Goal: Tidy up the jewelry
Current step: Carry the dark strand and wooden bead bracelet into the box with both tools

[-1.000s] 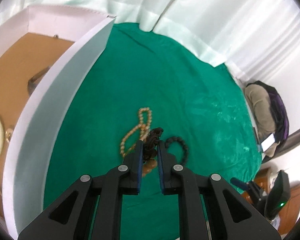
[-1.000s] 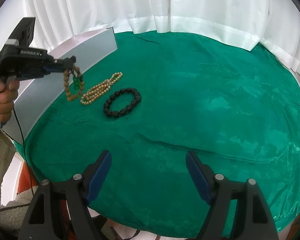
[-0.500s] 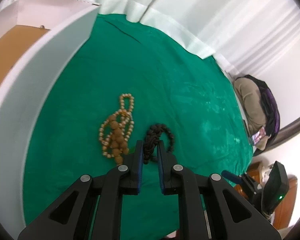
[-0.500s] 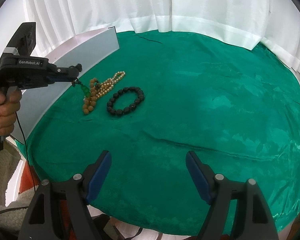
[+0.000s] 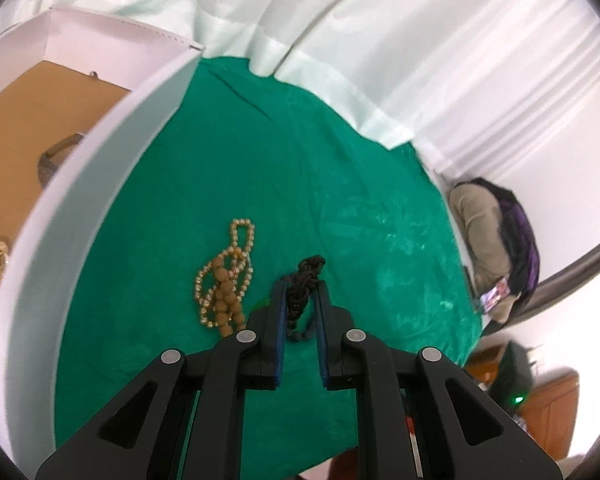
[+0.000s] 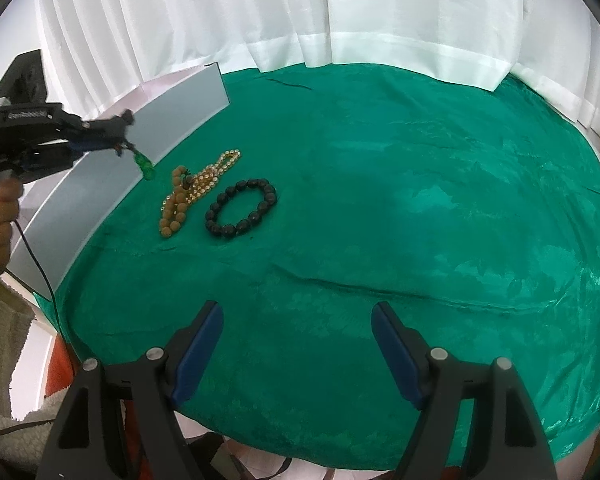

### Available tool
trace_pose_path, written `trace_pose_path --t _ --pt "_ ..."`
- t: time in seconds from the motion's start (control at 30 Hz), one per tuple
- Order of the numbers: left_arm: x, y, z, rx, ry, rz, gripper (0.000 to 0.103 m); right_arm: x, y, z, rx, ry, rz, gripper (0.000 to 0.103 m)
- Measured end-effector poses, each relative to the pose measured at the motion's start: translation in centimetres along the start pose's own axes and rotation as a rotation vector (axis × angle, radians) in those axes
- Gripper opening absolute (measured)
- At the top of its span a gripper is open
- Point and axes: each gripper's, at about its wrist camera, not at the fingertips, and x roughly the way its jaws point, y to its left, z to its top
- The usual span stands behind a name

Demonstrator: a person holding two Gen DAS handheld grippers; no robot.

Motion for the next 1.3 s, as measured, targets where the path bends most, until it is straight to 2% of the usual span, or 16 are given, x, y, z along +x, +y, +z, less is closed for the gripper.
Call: trace_pose_path --t 0.13,0.23,0.37,0.47,0.53,0.67,0.7,0.73,0.77,0.83,1.0,1.17,1.3 --pt "-0.9 0.6 -0.1 -0.015 -0.017 0.021 0.011 0.5 0.4 0.3 -0.005 0.02 0.004 0.078" --pt "-1.9 0.7 -0.5 -0.021 -0.04 0.039 0.011 0.8 1.8 1.5 -0.053 0.01 0.039 0.078" --pt "-3.8 0.5 -1.2 -0.021 -0.084 0.094 0.011 2.7 5.1 4.6 -0.134 -0.003 0.174 0.078" --pt "-4.9 0.4 -1.8 -0.018 -0.107 0.129 0.011 6.0 8.5 7.4 -0.186 0.024 0.285 0.077" --pt "-5.6 0.6 -2.3 -0.016 -0.116 0.15 0.011 8.3 10.2 8.9 -0.207 0.047 0.304 0.056" --pt "-6.5 1.4 -3.1 -0.023 -0.12 0.175 0.011 13.2 11.9 11.8 -0.195 0.073 0.261 0.053" --pt "-6.7 1.8 -3.2 -0.031 -0.118 0.181 0.011 14.3 12.0 12.2 -0.189 0.093 0.252 0.04" --pt "-6.8 2.1 -3.2 -0.037 -0.118 0.185 0.011 15.2 11.9 12.4 -0.183 0.116 0.239 0.011" --pt "-7.1 2.4 -3.3 -0.044 -0.119 0.188 0.011 15.9 11.6 12.6 -0.169 0.138 0.231 0.011" --pt "-8.3 2.9 -3.4 -0.058 -0.131 0.191 0.011 14.6 10.7 13.1 -0.125 0.125 0.27 0.011" --pt "-12.0 3.2 -2.7 -0.08 -0.187 0.183 0.011 7.9 9.8 16.0 -0.086 0.062 0.383 0.011" --pt "-16.1 5.1 -1.2 -0.115 -0.256 0.229 0.011 2.0 13.2 21.3 -0.175 -0.026 0.458 0.011" --pt "-18.1 8.8 -0.2 -0.175 -0.272 0.34 0.011 0.0 17.2 24.6 -0.257 -0.07 0.508 0.011"
